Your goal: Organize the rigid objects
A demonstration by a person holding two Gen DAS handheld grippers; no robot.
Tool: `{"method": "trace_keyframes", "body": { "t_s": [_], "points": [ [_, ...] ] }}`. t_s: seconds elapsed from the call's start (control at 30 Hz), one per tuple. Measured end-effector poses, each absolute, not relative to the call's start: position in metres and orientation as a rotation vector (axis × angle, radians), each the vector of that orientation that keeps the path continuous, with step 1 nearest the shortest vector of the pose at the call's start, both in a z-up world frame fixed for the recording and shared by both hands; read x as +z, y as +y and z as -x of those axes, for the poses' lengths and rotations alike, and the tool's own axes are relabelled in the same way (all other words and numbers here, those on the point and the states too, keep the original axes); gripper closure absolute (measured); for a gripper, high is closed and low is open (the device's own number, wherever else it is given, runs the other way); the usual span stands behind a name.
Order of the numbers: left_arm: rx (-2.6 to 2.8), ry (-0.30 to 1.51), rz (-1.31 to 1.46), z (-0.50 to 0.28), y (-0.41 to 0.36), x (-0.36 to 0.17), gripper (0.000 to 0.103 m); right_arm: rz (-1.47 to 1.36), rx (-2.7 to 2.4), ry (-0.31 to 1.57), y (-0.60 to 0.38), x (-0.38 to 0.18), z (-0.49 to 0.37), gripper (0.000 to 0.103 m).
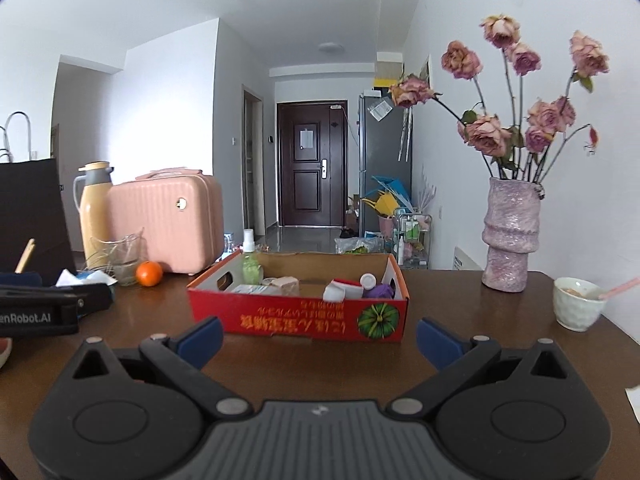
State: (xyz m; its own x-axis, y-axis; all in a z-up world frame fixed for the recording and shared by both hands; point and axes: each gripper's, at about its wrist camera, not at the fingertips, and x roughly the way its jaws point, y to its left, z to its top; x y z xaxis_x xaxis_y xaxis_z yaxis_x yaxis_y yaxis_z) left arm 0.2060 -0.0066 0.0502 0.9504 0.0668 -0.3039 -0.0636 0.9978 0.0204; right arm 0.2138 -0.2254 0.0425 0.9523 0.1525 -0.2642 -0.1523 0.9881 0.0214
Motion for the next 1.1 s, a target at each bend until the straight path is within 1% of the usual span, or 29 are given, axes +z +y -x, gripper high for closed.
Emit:
{"method": "trace_keyframes", "body": {
  "t_s": [0.23,0.4,0.7,1.1],
  "points": [
    [0.058,0.272,0.023,-0.143,0.009,0.032,0.000,-0.030,0.135,0.270,-0.230,0.028,-0.157,0.000],
    [0.064,0.255,0.017,-0.115,0.011,0.025,0.000,-0.043,0.130,0.290,-0.232,0.018,-0.133,0.000],
    [0.076,0.238,0.015,-0.095,0.011,0.025,0.000,-0.031,0.132,0.291,-0.229,0.011,-0.110,0.000],
    [0.078,0.227,0.011,-0.090,0.010,0.027,0.000,-0.034,0.132,0.277,-0.229,0.013,-0.106,0.000]
  ]
}}
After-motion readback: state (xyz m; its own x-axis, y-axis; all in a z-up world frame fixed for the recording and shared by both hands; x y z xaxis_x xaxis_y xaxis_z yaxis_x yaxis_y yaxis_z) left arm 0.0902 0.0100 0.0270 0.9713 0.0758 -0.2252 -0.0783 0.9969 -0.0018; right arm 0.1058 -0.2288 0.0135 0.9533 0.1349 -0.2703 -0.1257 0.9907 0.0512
